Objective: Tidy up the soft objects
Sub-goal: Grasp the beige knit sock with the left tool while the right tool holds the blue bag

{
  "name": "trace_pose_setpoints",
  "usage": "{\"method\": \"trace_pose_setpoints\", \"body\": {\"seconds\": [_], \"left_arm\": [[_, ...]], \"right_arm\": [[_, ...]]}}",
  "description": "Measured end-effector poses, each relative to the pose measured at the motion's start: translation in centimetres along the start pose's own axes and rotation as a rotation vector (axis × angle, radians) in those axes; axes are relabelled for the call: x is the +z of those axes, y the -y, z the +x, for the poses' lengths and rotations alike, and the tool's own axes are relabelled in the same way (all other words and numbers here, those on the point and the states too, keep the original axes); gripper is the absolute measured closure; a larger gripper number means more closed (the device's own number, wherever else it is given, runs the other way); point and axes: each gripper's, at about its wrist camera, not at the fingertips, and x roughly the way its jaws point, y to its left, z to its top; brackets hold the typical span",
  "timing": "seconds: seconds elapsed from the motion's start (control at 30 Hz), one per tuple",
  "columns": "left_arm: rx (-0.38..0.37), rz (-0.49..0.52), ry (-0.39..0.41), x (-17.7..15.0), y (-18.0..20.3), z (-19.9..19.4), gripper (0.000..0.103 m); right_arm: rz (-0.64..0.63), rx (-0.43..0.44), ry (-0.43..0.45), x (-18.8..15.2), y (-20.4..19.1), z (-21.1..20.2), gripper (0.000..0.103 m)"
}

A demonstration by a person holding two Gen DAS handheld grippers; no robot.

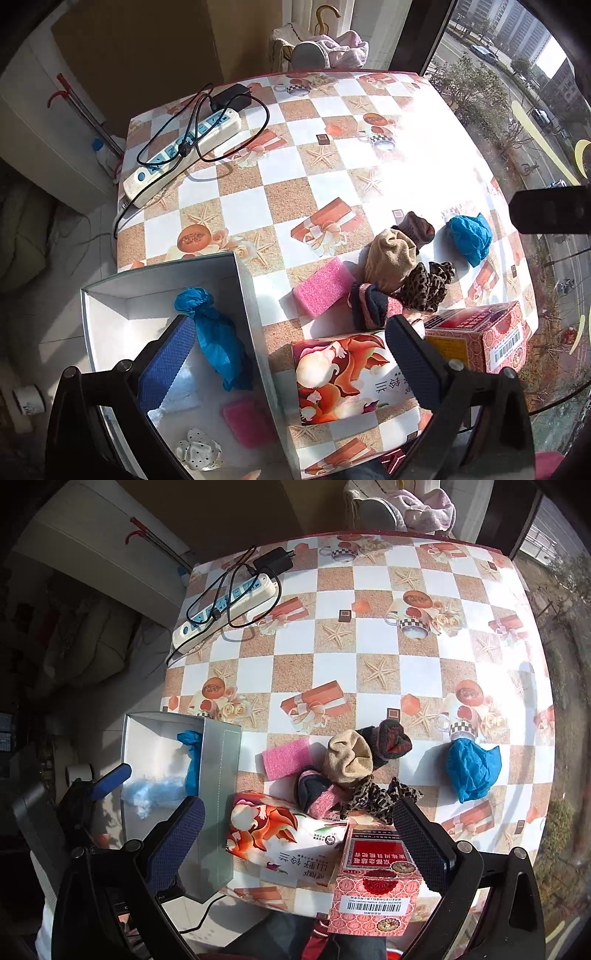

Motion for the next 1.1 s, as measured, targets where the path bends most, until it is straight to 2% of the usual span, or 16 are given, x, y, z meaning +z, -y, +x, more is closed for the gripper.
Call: {"method": "trace_pose_setpoints", "body": {"seconds": [0.17,0.37,0.53,0.67,0.8,0.93,1.03,1.1], "left_arm": [[-0.022,0.126,-0.077,3.1,5.0,4.1,0.000],[-0.034,0.201,-0.206,4.9,8.6,9.2,0.000],[-0.022,0.235,-0.291,5.4,10.0,12.4,0.000],[0.060,0.274,-0.299,6.0,10.7,14.0,0.000],[0.144,0.236,-0.256,7.8,9.3,14.6,0.000],[0.242,0.116,-0.220,10.4,5.9,15.0,0.000],[0.177,-0.014,-0.197,11.4,3.2,13.4,0.000],[0.132,-0.038,-0.179,11.3,2.6,12.2,0.000]], "right_arm": [[0.151,-0.037,0.008,-0.2,7.9,-0.5,0.000],[0.254,-0.077,-0.095,-1.7,14.6,3.8,0.000],[0.299,-0.110,-0.168,-2.1,17.9,8.5,0.000],[0.335,-0.132,-0.175,-1.2,19.2,11.4,0.000],[0.320,-0.125,-0.220,-0.3,19.4,14.3,0.000],[0.297,-0.191,-0.226,0.4,20.8,15.6,0.000],[0.379,-0.227,-0.196,0.1,23.9,14.4,0.000],[0.411,-0.221,-0.179,-0.4,25.5,13.4,0.000]]}}
